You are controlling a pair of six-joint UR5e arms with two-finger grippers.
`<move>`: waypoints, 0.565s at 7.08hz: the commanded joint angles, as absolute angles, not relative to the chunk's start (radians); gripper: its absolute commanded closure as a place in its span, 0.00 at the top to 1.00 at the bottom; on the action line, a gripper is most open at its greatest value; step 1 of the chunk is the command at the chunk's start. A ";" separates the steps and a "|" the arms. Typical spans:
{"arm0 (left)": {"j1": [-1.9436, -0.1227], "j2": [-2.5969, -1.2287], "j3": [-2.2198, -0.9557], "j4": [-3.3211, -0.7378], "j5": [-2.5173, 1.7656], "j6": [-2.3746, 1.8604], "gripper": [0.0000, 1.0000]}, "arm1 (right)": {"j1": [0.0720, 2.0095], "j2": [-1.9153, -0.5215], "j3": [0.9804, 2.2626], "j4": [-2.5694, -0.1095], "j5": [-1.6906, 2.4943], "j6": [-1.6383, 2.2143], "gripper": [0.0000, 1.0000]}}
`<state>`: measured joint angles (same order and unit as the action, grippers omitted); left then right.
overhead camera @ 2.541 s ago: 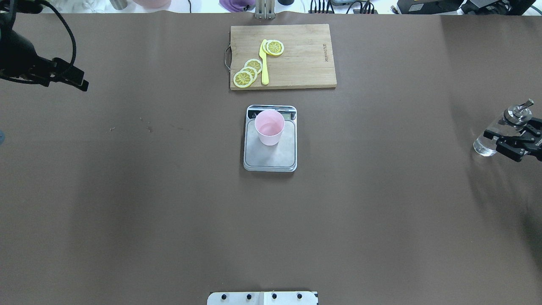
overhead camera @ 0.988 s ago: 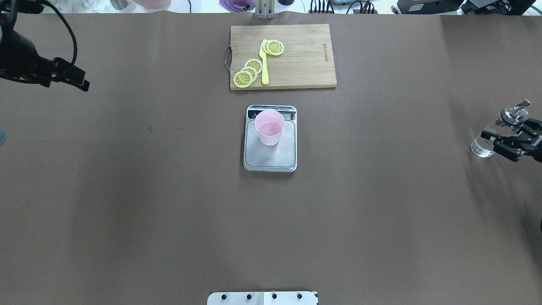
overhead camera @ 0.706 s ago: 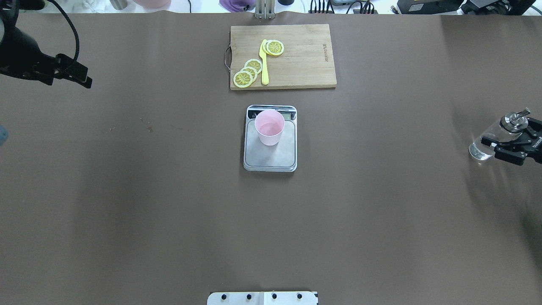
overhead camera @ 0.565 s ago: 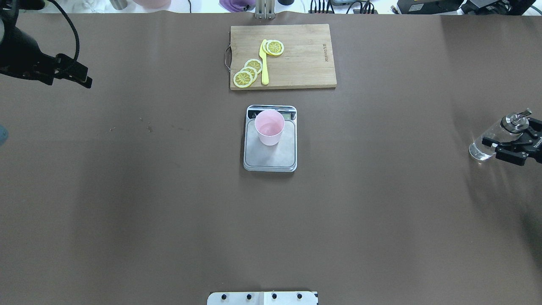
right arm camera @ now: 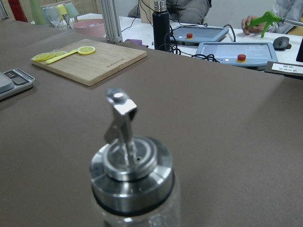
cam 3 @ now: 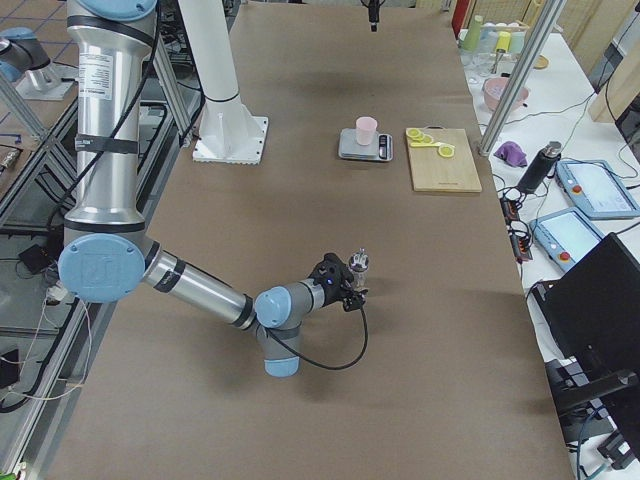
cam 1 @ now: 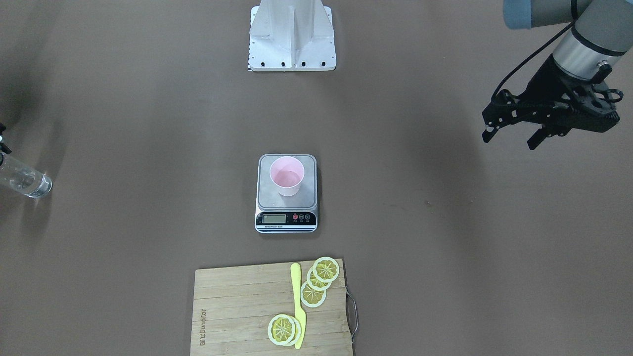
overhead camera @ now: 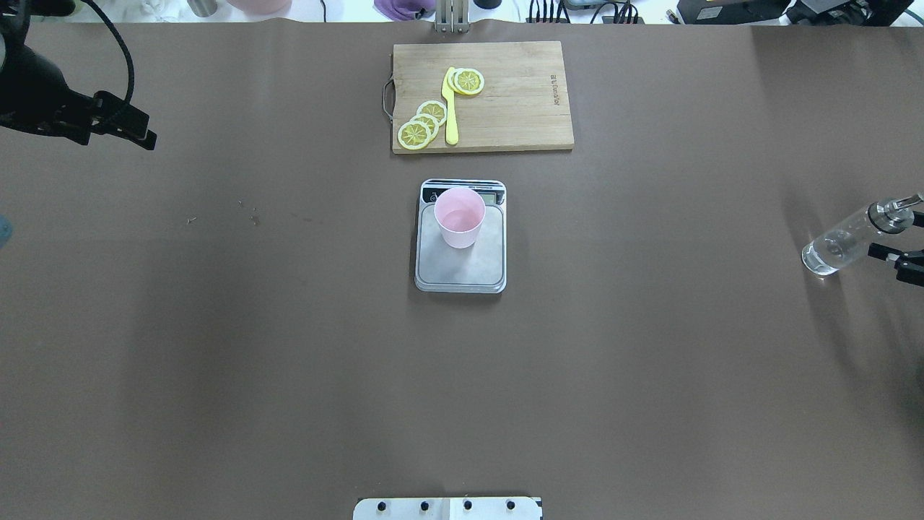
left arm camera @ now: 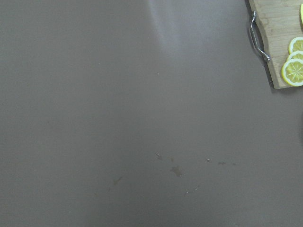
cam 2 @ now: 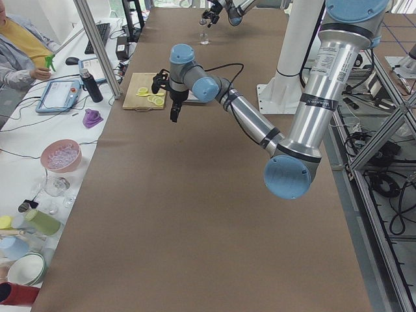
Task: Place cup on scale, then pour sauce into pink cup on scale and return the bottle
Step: 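Lower the sauce bottle onto the table with the right gripper and release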
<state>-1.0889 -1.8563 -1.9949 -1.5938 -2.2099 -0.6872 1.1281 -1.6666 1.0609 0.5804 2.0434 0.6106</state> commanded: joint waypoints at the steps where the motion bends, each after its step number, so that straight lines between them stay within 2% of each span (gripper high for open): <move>1: -1.091 -1.856 -1.999 -1.592 -2.210 -0.687 0.97 | 1.212 -1.695 1.068 0.578 2.155 0.607 1.00; 2: -1.091 -1.855 -2.000 -1.592 -2.210 -0.687 0.97 | 1.271 -1.707 1.062 0.575 2.231 0.606 1.00; 4: -1.091 -1.850 -1.994 -1.592 -2.209 -0.687 0.97 | 1.394 -1.703 1.065 0.420 2.328 0.603 1.00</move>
<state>-1.0906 -1.8523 -1.9971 -1.5923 -2.2101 -0.6872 1.3256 -1.7035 1.0643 0.5083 2.2764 0.6055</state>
